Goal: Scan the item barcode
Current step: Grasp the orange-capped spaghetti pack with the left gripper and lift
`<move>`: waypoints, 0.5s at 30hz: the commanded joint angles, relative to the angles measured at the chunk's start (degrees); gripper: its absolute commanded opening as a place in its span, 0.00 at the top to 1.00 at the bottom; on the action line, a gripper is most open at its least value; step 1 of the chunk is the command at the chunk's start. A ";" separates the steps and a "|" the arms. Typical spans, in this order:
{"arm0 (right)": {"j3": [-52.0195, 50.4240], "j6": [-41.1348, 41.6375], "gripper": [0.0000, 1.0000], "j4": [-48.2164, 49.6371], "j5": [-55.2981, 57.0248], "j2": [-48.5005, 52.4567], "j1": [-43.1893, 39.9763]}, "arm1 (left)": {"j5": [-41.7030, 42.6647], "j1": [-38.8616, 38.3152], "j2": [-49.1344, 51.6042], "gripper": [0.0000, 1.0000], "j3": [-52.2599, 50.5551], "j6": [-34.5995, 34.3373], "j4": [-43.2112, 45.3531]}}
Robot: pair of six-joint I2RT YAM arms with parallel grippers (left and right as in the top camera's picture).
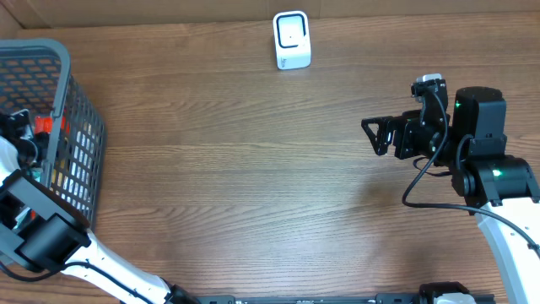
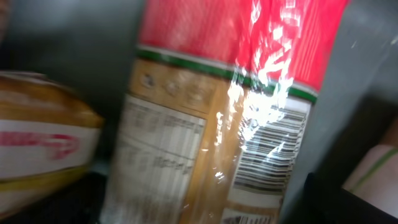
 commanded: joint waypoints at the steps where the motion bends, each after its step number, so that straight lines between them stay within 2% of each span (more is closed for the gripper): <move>1: 1.46 -0.24 0.00 0.33 -0.13 0.02 0.26 | -2.01 0.46 1.36 0.07 -4.83 2.93 1.90; 3: 1.46 -0.24 0.00 0.35 -0.13 0.02 0.26 | -2.16 0.39 1.36 0.11 -6.99 2.91 3.78; 5: 1.46 -0.24 0.00 0.33 -0.13 0.02 0.26 | -2.12 0.39 1.36 0.35 -8.55 2.82 4.74; 9: 1.46 -0.24 0.00 0.33 -0.15 0.02 0.26 | -2.73 0.39 1.33 0.96 -8.11 0.59 4.76; 15: 1.46 -0.24 0.00 0.35 -0.13 0.02 0.26 | -2.91 0.20 -0.11 0.96 -3.85 -2.95 1.07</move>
